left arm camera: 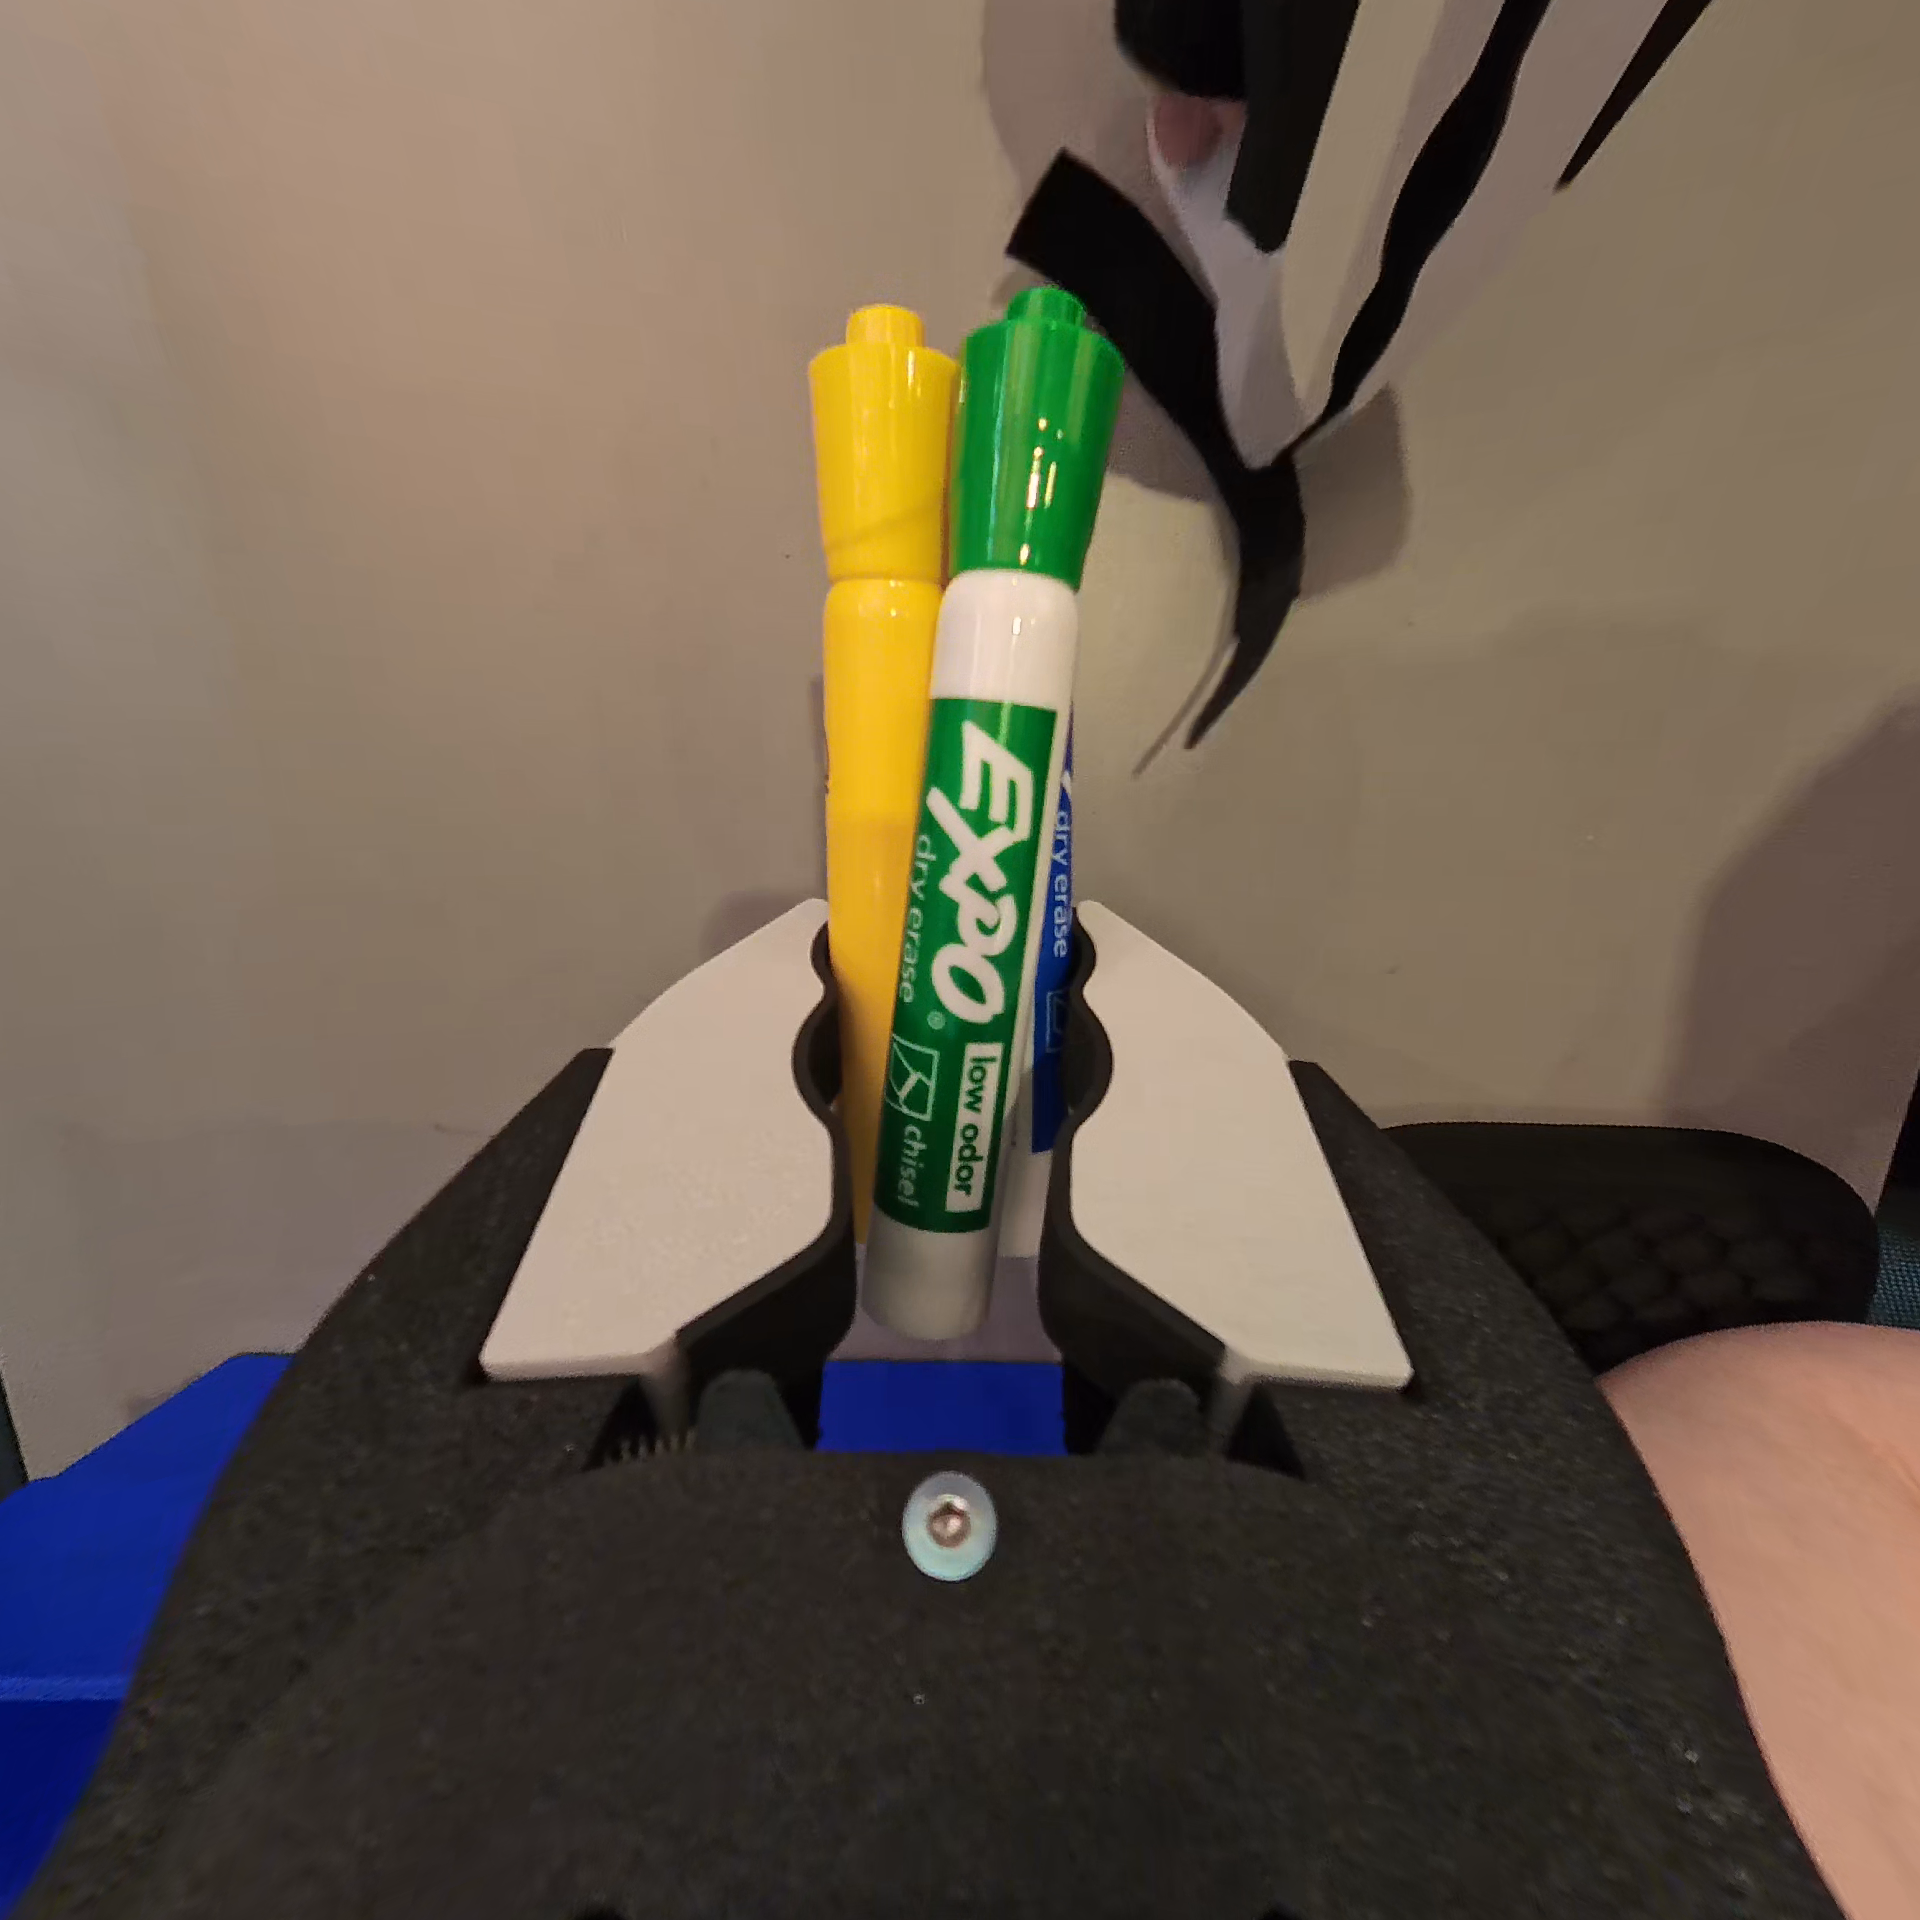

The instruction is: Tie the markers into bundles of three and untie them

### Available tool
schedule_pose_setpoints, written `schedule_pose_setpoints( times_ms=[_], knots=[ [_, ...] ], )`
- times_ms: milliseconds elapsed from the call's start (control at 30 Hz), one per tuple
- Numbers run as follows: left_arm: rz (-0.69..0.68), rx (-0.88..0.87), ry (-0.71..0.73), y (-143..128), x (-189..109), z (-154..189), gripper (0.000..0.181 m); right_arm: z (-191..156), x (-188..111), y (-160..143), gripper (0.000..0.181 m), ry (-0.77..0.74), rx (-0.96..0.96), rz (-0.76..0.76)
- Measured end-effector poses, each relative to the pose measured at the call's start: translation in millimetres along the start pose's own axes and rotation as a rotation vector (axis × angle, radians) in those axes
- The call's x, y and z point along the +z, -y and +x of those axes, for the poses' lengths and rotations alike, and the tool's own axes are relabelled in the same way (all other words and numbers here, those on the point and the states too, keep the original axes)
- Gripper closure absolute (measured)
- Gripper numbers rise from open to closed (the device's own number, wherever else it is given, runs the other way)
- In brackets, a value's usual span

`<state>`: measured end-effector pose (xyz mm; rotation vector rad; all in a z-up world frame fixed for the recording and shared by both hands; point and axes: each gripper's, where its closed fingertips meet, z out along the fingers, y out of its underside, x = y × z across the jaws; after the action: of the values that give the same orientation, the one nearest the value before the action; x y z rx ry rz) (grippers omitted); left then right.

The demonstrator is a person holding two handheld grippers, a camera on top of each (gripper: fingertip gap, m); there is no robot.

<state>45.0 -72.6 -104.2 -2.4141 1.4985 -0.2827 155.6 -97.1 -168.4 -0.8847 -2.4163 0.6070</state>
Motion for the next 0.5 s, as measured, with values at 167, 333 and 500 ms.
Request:
schedule_pose_setpoints(
  times_ms=[167,333,500],
  knots=[
    [0.003,-0.002,-0.006,0,-1,2,0.142,-25,-27,-7,0.177,0.14,-0.139,-0.112],
    [-0.006,0.005,-0.016,0,1,4,0.143,-35,-48,-20,0.177,0.29,-0.197,-0.312],
    [-0.028,0.021,-0.033,1,6,8,0.142,-44,-62,-12,0.177,0.426,-0.143,-0.355]
  ],
)
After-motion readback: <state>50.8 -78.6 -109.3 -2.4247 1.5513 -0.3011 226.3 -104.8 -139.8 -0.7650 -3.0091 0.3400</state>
